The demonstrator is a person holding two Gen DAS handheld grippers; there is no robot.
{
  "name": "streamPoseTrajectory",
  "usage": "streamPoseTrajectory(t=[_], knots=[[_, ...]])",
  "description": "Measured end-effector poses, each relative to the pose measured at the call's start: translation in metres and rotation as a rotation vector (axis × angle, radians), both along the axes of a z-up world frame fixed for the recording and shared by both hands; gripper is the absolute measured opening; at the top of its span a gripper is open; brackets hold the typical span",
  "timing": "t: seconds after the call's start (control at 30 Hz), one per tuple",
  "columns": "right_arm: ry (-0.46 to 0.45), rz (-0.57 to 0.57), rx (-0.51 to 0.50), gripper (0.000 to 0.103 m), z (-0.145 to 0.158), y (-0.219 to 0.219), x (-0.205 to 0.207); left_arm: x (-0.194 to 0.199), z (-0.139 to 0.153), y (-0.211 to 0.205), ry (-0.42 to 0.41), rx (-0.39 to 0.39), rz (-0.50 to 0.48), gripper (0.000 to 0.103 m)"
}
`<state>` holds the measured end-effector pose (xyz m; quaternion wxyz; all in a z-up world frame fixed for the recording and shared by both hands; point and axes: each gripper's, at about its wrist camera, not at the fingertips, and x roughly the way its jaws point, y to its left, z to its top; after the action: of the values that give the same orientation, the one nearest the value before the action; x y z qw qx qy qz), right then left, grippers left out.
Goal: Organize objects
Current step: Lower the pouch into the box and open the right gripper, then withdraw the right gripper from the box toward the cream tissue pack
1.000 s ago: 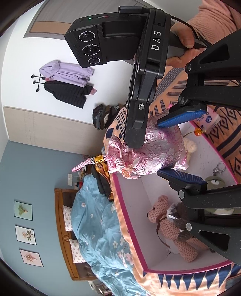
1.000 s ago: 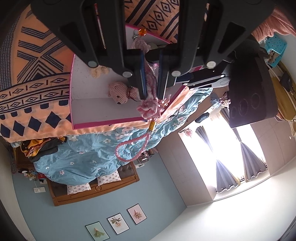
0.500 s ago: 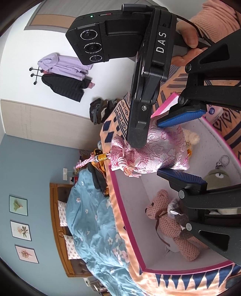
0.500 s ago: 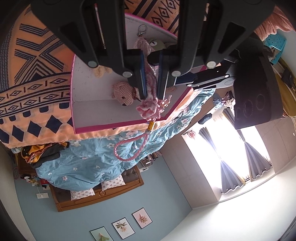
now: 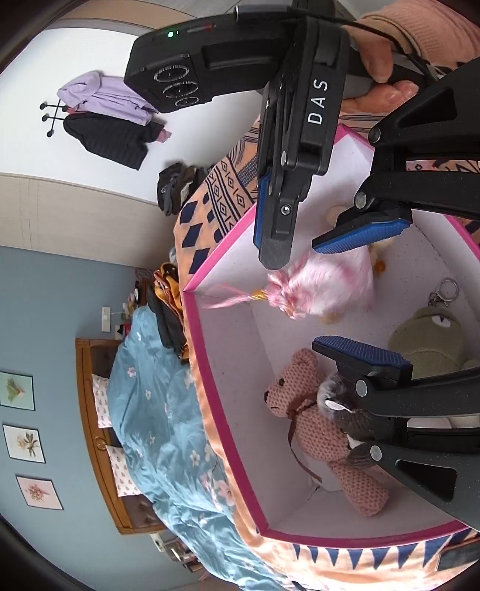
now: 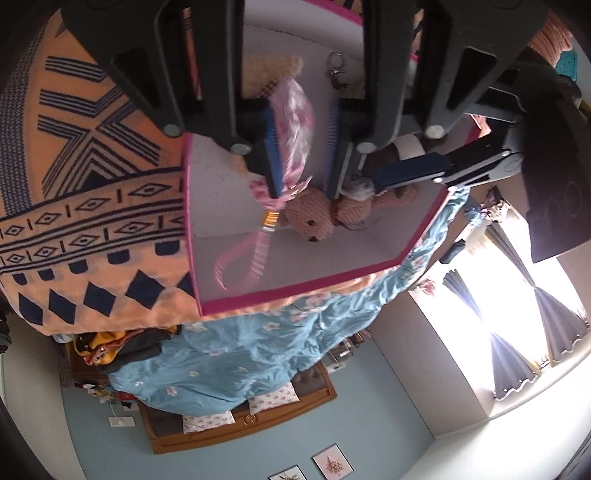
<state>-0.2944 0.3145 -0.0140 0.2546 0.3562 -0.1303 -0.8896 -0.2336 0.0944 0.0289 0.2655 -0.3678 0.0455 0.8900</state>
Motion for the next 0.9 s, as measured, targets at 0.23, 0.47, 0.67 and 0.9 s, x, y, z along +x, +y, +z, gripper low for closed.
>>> streamPoseTrajectory(t=[0.23,0.47,0.67,0.9], knots=[[0.045,-0.02,0.057,0.031,0.006,0.003,0.019,0.016,0.006,-0.002,0.056,0.022,-0.013,0.048],[0.092,0.001,-0.013,0.038,0.016,0.017,0.051,0.054,0.013,-0.01,0.138,0.053,-0.037,0.057],[0.129,0.051,-0.07,0.041,0.021,0.034,0.099,0.102,0.019,-0.018,0.187,0.1,-0.106,0.069],[0.102,0.102,-0.061,0.042,0.006,0.044,0.149,0.149,-0.017,-0.008,0.099,0.054,-0.215,0.07]])
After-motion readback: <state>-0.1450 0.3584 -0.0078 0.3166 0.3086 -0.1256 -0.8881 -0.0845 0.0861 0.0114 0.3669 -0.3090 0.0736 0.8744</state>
